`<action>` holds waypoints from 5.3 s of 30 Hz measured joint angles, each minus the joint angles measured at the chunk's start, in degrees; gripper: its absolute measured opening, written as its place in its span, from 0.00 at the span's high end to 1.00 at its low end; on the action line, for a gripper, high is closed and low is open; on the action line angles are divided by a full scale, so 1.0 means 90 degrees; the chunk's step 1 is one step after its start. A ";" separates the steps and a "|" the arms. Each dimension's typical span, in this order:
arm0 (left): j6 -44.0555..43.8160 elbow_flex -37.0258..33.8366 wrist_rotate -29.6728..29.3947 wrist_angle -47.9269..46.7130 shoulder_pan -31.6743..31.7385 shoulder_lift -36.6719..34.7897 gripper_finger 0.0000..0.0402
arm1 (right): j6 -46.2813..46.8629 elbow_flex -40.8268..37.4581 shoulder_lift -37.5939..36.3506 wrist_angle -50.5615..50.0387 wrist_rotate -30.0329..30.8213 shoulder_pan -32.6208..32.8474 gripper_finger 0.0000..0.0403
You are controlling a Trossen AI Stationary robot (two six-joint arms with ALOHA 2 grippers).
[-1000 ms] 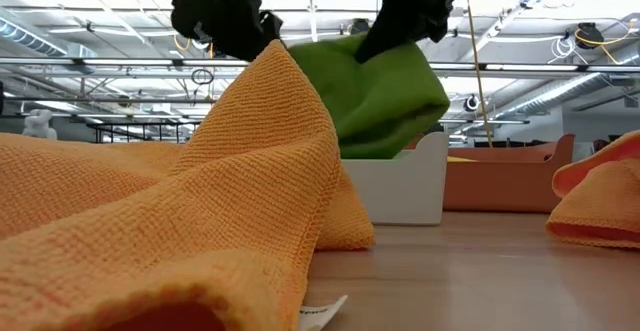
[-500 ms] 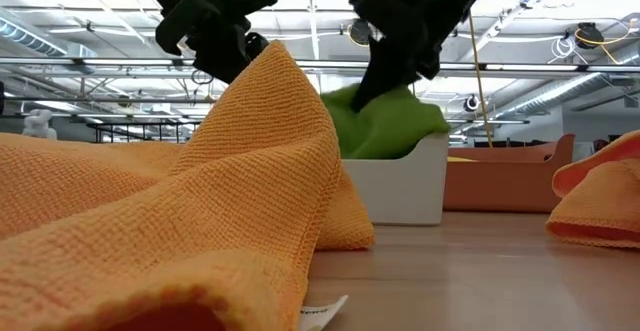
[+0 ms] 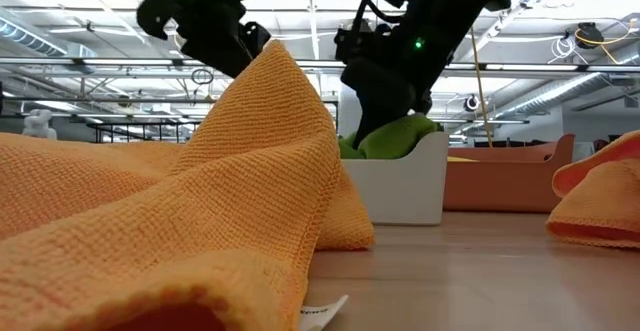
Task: Sort microfiber towel by color & place in baskets
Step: Put the green microfiber cloth into the white bin, then adjust the white bin
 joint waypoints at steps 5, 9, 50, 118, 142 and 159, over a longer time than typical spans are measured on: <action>0.0248 0.0000 0.0286 0.0640 -0.0034 0.0068 0.52 | 0.0162 -0.0001 0.0007 0.0001 -0.0002 0.0017 0.82; 0.0296 -0.0009 0.0288 0.0951 0.0049 0.0262 0.52 | 0.0163 -0.0001 -0.0125 -0.0017 0.0012 0.0062 0.74; 0.0403 -0.0010 0.1029 0.1223 0.0754 0.1226 0.52 | -0.0555 0.0004 0.0467 0.0097 -0.0488 0.0024 0.97; -0.0056 -0.0007 0.1000 0.0712 0.0567 0.0797 0.52 | 0.0769 -0.0001 -0.0435 -0.0445 0.0830 0.2572 0.73; 0.0084 -0.0007 0.1000 0.0810 0.0567 0.0797 0.52 | 0.1449 -0.0001 0.0111 -0.1751 0.0835 0.2063 0.99; 0.0075 -0.0007 0.1027 0.0885 0.0225 0.0723 0.52 | 0.2540 0.0001 -0.0962 -0.2308 -0.0764 0.2356 1.00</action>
